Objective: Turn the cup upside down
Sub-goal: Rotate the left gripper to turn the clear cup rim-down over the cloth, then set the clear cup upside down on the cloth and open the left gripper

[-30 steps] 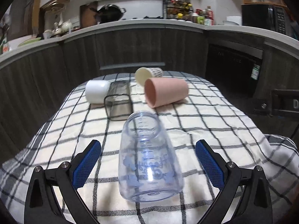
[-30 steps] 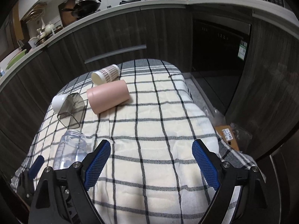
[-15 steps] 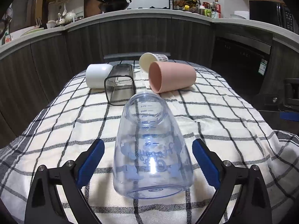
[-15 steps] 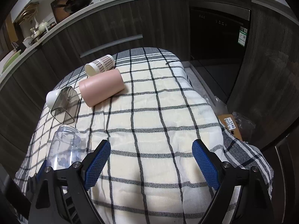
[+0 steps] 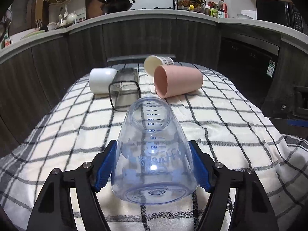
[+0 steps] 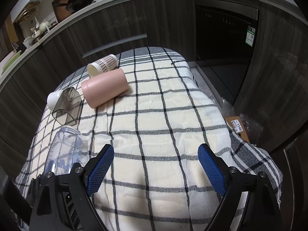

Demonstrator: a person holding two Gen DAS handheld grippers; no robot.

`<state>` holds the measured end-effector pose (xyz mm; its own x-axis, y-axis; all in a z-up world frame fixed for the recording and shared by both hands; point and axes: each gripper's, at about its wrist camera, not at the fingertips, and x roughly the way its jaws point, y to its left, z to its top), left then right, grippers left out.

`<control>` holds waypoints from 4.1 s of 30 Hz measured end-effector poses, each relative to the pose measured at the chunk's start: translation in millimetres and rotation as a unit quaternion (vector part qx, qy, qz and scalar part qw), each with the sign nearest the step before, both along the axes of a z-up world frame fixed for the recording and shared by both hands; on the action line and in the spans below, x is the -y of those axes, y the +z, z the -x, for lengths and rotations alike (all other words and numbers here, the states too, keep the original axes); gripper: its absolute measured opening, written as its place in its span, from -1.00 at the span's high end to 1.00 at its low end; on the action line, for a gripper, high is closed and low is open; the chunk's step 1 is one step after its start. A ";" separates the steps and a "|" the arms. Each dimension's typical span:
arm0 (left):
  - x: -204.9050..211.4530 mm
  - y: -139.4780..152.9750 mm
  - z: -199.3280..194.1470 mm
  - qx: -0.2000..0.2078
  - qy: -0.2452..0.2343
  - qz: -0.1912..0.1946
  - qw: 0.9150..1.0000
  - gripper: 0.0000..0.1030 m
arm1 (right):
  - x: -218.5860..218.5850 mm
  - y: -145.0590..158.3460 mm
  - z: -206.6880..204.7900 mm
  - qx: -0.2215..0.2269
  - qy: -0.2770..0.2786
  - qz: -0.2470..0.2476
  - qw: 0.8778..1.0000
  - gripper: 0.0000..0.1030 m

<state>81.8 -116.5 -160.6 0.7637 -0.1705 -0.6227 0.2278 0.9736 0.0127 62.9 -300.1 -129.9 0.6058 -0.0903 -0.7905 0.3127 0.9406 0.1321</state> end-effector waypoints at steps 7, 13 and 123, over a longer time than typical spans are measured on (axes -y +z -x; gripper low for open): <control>-11.0 22.5 -2.5 0.000 0.009 -0.011 1.000 -0.41 | -4.9 13.8 3.1 0.017 0.008 -0.001 1.000 -0.73; -22.6 43.7 -16.7 -0.081 -0.011 -0.048 0.996 -0.41 | -9.4 30.6 -3.0 0.016 0.011 -0.023 1.000 -0.73; -124.8 144.2 99.3 0.038 0.110 0.029 0.993 -0.86 | -131.0 147.1 105.4 0.172 0.083 0.125 0.974 -0.77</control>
<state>-17.5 8.2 -16.4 0.8306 -0.0284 -0.5561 0.0100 0.9993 -0.0361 -42.5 -169.1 17.2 0.8535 -0.1334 -0.5037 0.1323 0.9905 -0.0381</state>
